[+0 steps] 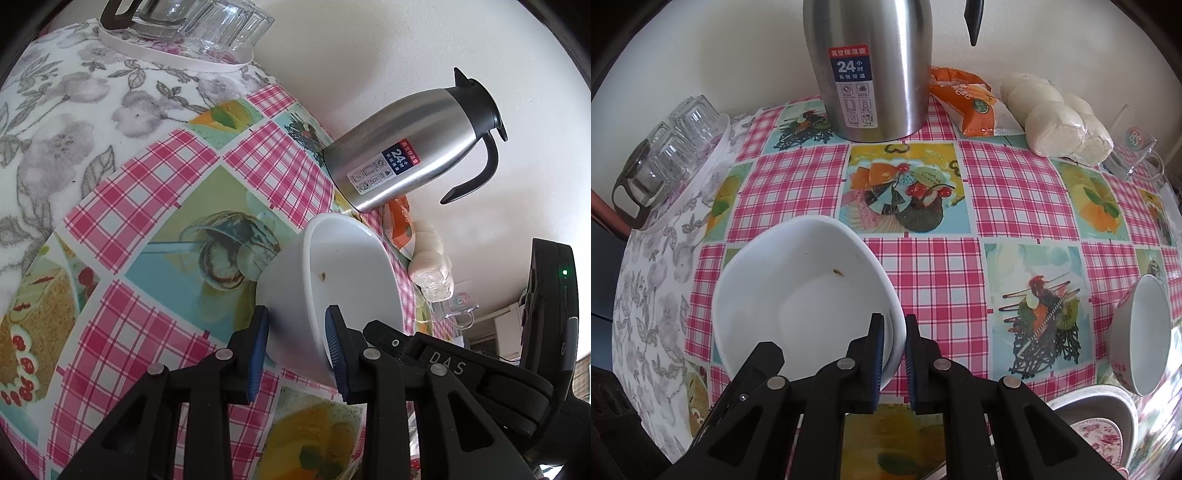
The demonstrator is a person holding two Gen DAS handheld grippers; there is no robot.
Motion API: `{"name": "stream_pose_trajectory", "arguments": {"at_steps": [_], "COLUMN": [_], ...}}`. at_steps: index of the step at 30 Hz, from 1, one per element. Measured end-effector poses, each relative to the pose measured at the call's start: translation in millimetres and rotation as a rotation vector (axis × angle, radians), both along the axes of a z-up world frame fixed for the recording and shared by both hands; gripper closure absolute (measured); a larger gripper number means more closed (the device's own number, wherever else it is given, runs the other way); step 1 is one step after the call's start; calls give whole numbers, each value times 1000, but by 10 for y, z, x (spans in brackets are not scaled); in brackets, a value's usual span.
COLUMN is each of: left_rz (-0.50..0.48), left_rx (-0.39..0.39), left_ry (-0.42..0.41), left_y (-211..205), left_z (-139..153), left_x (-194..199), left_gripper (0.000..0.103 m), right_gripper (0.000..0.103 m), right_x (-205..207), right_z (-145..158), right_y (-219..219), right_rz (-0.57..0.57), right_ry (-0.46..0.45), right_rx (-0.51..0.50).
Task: Organize plates and bowls
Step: 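Close the right gripper on the rim of the white square bowl, then lift the white square bowl with the right gripper over the steel basin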
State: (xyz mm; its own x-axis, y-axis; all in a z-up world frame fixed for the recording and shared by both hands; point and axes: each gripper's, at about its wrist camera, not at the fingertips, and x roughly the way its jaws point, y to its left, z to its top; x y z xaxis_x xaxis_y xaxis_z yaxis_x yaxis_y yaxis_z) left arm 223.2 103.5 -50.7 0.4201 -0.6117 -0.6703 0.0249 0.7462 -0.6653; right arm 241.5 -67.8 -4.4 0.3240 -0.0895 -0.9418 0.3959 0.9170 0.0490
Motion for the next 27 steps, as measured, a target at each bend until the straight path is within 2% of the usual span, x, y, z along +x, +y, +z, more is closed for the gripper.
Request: {"name": "stream_pose_trajectory", "arguments": {"at_steps": [10,16,27], "left_rz": [-5,5,10], "left_rx": [31,24,44], "left_ry": [-22,-21,-106], "left_y": [8,90,119], "left_z": [22,37,408], "left_x": [-21,-38,-163], "left_gripper": [70,70,70], "right_gripper": [91,91,91], "right_x": [-20,-29,-165], "right_z": [8,138,473], "right_y": [27,169,249], "right_rz": [26,84,119], "right_ry": [-22,-57,-127], "right_rx": [10,-8,-10]}}
